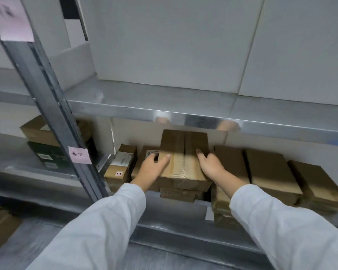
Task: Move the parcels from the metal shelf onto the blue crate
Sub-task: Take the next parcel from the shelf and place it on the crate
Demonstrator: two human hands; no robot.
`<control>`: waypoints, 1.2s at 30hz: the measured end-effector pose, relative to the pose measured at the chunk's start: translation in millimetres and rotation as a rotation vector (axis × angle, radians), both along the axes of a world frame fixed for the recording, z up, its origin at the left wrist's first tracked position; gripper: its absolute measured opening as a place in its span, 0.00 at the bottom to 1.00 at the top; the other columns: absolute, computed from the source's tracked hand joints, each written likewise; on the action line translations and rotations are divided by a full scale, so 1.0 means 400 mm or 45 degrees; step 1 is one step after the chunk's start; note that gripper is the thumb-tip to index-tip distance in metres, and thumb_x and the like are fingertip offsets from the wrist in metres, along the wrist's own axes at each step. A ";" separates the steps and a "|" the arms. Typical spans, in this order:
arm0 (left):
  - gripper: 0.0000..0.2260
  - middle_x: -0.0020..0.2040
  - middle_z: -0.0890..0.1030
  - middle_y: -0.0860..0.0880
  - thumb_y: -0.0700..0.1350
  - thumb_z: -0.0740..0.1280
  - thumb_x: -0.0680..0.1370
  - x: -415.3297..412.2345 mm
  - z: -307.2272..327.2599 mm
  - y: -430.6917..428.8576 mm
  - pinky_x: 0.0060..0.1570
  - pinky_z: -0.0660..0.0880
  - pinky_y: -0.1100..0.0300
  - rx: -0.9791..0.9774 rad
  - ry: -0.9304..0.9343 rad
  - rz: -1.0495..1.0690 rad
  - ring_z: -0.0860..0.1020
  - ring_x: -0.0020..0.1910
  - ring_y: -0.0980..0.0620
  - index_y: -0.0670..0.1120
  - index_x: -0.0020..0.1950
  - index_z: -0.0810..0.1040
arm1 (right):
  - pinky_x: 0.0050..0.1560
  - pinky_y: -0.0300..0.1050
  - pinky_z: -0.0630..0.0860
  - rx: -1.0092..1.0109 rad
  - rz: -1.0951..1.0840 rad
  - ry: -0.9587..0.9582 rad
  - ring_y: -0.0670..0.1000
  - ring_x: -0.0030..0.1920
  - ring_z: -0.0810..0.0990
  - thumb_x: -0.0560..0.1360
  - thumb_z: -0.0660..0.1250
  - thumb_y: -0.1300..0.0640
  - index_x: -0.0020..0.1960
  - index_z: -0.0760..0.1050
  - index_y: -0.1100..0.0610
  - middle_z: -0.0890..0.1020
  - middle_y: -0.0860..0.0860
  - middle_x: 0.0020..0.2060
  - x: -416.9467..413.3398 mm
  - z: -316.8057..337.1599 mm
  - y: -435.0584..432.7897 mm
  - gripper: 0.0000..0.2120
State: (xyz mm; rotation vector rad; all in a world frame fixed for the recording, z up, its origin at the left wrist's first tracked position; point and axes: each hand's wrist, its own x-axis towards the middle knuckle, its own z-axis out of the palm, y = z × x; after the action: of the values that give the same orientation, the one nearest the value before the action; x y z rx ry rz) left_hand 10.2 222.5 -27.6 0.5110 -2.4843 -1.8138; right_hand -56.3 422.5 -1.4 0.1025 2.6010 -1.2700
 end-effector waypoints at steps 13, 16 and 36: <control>0.18 0.54 0.80 0.55 0.59 0.66 0.78 0.500 0.053 0.290 0.48 0.78 0.61 0.008 0.141 0.159 0.80 0.52 0.57 0.52 0.64 0.72 | 0.60 0.54 0.71 -0.225 0.067 0.042 0.59 0.64 0.73 0.81 0.54 0.42 0.73 0.59 0.56 0.72 0.57 0.67 0.413 0.017 0.259 0.26; 0.21 0.59 0.79 0.51 0.58 0.67 0.78 0.594 0.052 0.347 0.57 0.78 0.49 0.008 0.122 0.203 0.79 0.56 0.51 0.49 0.66 0.71 | 0.62 0.58 0.72 -0.340 0.096 -0.074 0.58 0.63 0.73 0.81 0.56 0.43 0.75 0.54 0.53 0.71 0.56 0.66 0.492 0.015 0.308 0.27; 0.18 0.58 0.78 0.52 0.54 0.65 0.80 0.786 0.129 0.419 0.50 0.76 0.59 -0.064 0.280 0.213 0.78 0.56 0.54 0.48 0.67 0.70 | 0.52 0.54 0.80 -0.783 0.159 -0.271 0.54 0.47 0.79 0.82 0.55 0.44 0.67 0.69 0.56 0.80 0.54 0.50 0.673 0.100 0.437 0.21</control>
State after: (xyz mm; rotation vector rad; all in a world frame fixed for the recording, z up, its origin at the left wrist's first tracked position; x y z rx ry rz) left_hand 324.7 390.1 23.8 0.4724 -2.2635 -1.6443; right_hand 212.9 597.3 38.4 -0.0351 1.9120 -1.8269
